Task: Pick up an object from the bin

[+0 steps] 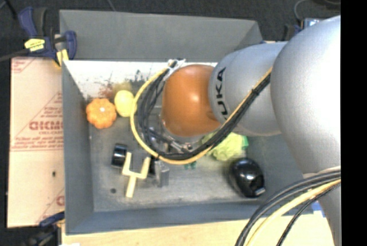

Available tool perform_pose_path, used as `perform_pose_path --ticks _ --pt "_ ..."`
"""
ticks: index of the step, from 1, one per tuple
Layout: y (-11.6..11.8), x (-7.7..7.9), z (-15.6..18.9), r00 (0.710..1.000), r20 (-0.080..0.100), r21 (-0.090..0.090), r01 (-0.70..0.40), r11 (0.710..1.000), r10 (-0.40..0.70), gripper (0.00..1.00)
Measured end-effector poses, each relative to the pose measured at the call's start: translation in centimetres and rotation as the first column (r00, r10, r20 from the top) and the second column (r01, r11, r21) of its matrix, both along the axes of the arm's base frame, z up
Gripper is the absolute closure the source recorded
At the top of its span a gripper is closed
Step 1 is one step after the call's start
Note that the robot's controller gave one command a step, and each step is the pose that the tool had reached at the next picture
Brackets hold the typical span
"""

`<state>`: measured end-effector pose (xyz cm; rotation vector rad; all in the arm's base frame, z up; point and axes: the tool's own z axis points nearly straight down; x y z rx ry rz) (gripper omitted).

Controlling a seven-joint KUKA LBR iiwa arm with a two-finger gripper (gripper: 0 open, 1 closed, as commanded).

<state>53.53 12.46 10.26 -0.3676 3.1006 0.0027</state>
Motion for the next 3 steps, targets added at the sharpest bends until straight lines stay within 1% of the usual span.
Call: perform_pose_path --ticks 1,2,3 --pt "1.3 0.7 -2.3 0.999 -0.011 -0.002 -0.047 0.999 0.046 0.00" --pt "4.0 -0.8 -3.2 0.971 0.001 -0.003 -0.237 0.971 0.237 1.00" --pt "4.0 -0.8 -3.2 0.972 0.001 -0.003 -0.236 0.972 0.236 1.00"
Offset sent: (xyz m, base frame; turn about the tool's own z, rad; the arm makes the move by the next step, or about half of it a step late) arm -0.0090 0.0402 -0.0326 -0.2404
